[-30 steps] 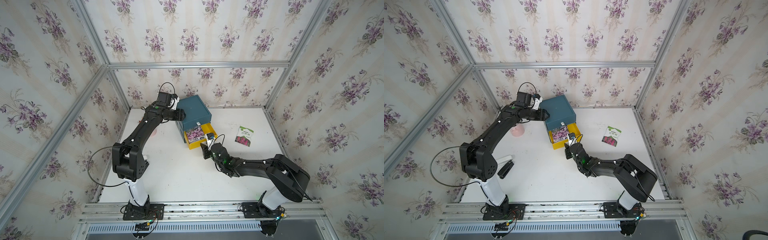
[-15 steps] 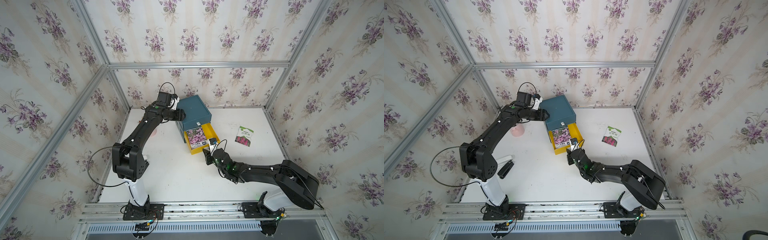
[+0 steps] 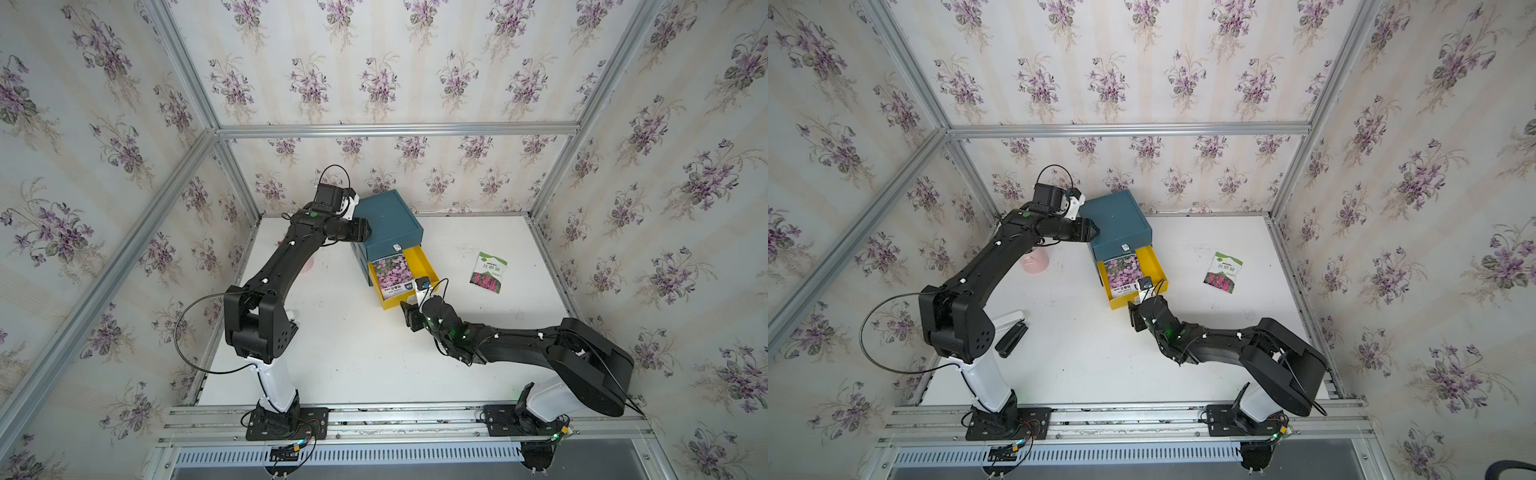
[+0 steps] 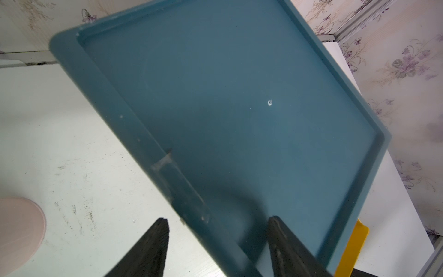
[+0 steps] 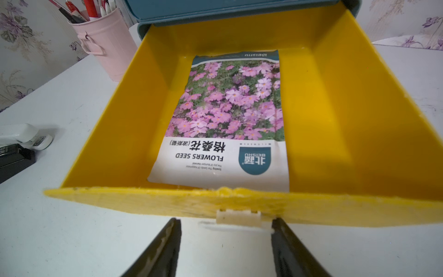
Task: Take the seed bags out of the drawer
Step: Open the drawer in the storage box, then pick up the seed packet from the drawer.
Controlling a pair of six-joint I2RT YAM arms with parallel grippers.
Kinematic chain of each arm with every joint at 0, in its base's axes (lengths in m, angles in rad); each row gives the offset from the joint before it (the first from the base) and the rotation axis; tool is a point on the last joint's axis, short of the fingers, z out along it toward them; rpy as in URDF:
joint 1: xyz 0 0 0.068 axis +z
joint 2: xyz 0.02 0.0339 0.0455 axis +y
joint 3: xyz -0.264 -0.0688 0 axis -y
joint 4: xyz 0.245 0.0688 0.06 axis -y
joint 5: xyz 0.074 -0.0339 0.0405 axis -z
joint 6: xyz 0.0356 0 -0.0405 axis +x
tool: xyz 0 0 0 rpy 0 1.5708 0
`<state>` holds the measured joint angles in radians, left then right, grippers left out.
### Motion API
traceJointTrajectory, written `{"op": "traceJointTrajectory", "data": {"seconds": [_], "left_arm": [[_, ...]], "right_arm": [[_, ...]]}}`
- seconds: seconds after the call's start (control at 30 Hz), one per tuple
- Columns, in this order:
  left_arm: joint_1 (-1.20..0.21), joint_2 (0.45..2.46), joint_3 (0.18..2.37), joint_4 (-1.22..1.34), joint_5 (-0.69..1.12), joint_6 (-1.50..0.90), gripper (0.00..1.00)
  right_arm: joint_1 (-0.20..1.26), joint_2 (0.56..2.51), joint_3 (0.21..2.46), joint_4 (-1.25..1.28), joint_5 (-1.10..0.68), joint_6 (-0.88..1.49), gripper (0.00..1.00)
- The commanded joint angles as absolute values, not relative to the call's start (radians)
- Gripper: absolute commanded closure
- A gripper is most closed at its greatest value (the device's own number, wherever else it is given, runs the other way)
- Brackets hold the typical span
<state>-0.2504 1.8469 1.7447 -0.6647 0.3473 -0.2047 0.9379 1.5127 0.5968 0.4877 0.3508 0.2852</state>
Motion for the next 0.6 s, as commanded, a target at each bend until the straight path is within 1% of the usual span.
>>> {"op": "traceJointTrajectory", "data": {"seconds": [0.0, 0.2, 0.33, 0.47, 0.57], "left_arm": [[-0.250, 1.855, 1.739, -0.818, 0.298, -0.161, 0.31], [-0.251, 1.855, 1.746, -0.821, 0.296, -0.160, 0.31], [-0.250, 1.858, 1.748, -0.822, 0.296, -0.158, 0.31], [-0.251, 1.858, 1.753, -0.827, 0.296, -0.153, 0.31], [-0.250, 1.858, 1.754, -0.831, 0.295, -0.150, 0.32]], "right_arm": [[0.939, 1.482, 0.602, 0.424, 0.357, 0.313, 0.31], [0.939, 1.366, 0.611, 0.242, 0.301, 0.361, 0.18], [0.905, 1.292, 0.664, 0.090, 0.204, 0.362, 0.07], [0.824, 1.272, 0.775, -0.042, 0.065, 0.343, 0.03], [0.743, 1.316, 0.888, -0.133, -0.067, 0.320, 0.01]]}}
